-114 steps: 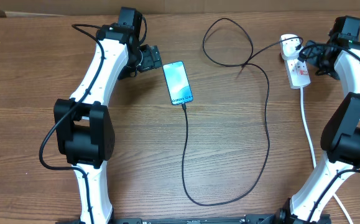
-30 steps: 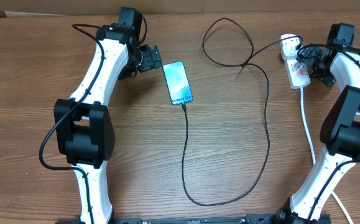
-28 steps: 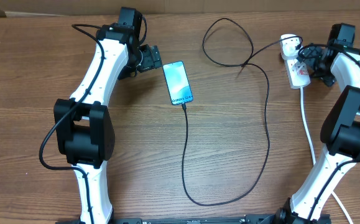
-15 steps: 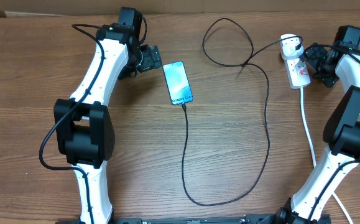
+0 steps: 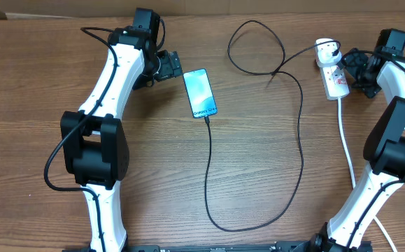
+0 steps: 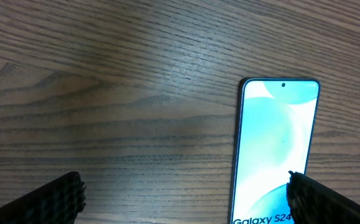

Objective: Plug charger to phone and switch on socket

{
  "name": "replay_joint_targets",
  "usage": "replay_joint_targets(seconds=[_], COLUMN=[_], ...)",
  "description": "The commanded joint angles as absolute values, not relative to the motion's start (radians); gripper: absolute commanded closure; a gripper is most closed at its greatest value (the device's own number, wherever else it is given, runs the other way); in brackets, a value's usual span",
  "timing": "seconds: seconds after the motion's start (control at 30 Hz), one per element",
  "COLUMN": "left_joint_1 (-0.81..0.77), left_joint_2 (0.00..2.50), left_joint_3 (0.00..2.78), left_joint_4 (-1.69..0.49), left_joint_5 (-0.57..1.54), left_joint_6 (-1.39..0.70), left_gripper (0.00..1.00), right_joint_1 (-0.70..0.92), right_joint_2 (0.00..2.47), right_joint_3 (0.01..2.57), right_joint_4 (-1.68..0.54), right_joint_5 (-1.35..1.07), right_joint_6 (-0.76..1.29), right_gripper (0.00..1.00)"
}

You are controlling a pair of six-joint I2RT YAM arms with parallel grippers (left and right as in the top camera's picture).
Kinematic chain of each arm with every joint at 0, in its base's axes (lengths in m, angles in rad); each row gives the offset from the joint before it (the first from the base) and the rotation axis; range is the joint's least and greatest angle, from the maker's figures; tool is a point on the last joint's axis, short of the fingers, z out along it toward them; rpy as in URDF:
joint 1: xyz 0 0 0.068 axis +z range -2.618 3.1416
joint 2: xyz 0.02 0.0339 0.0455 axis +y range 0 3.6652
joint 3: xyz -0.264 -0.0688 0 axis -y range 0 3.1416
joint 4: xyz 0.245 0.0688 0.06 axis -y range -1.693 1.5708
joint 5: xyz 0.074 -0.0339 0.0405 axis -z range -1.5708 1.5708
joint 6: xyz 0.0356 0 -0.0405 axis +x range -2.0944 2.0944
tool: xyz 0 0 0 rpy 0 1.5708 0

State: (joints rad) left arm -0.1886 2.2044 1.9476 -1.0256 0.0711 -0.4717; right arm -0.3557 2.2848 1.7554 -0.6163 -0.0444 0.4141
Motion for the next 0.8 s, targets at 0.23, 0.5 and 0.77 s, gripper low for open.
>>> replay_joint_targets(seconds=[0.23, 0.5, 0.77], left_joint_1=[-0.184, -0.177, -0.179], left_joint_2=[2.182, 2.182, 2.182], left_joint_3=[1.962, 1.962, 1.962], left_joint_4=[-1.028, -1.028, -1.028], left_joint_5=[0.078, 0.078, 0.078], left_joint_6=[-0.486, -0.486, -0.486], left_gripper=[0.00, 0.00, 0.00], right_joint_1=[-0.341, -0.324, -0.325], right_joint_2=[2.301, 2.301, 2.304], right_joint_3=[1.740, 1.738, 1.720], right_joint_4=[-0.597, -0.599, -0.585], right_joint_5=[-0.062, -0.023, -0.023], right_joint_6=[0.415, 0.411, 0.411], right_gripper=[0.00, 0.00, 0.00])
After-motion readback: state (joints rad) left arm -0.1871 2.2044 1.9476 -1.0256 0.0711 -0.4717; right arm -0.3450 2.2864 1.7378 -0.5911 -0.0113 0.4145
